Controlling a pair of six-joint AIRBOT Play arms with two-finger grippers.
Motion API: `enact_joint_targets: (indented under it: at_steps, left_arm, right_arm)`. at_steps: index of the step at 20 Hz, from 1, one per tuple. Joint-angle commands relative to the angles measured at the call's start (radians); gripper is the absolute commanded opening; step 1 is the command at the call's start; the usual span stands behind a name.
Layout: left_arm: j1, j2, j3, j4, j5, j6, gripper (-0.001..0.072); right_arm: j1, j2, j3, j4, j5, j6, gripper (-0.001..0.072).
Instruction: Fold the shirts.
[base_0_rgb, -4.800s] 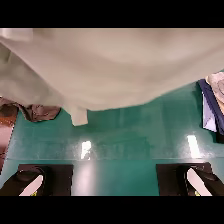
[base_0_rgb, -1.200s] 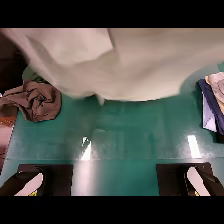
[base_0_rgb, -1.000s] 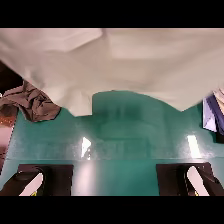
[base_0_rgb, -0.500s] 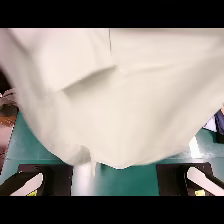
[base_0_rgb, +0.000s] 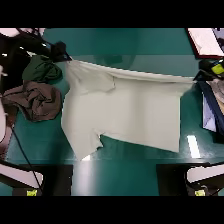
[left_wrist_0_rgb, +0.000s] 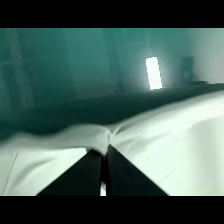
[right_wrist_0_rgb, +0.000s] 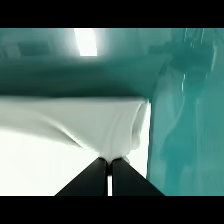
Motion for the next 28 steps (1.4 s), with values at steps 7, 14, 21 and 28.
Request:
enact_joint_targets:
  at_steps: [7, 14, 21, 28]
  left_arm:
    - [-0.006, -0.114, -0.004, 0.112, 0.108, 0.262, 0.0027]
    - [-0.007, -0.114, -0.133, 0.240, -0.068, 0.270, 0.0028]
    - [-0.006, -0.113, -0.177, 0.285, -0.168, 0.134, 0.0690]
    - [0.061, 0.177, -0.388, 0.311, -0.222, 0.068, 0.0489]
  right_arm:
    - [0.058, -0.037, -0.005, -0.054, -0.215, -0.021, 0.0010]
    - [0.203, 0.105, -0.328, -0.225, -0.197, 0.005, 0.0010]
    - [0.200, 0.151, -0.502, -0.092, -0.294, 0.008, 0.0172]
    - [0.091, 0.360, -0.585, 0.109, -0.131, -0.113, 0.0428]
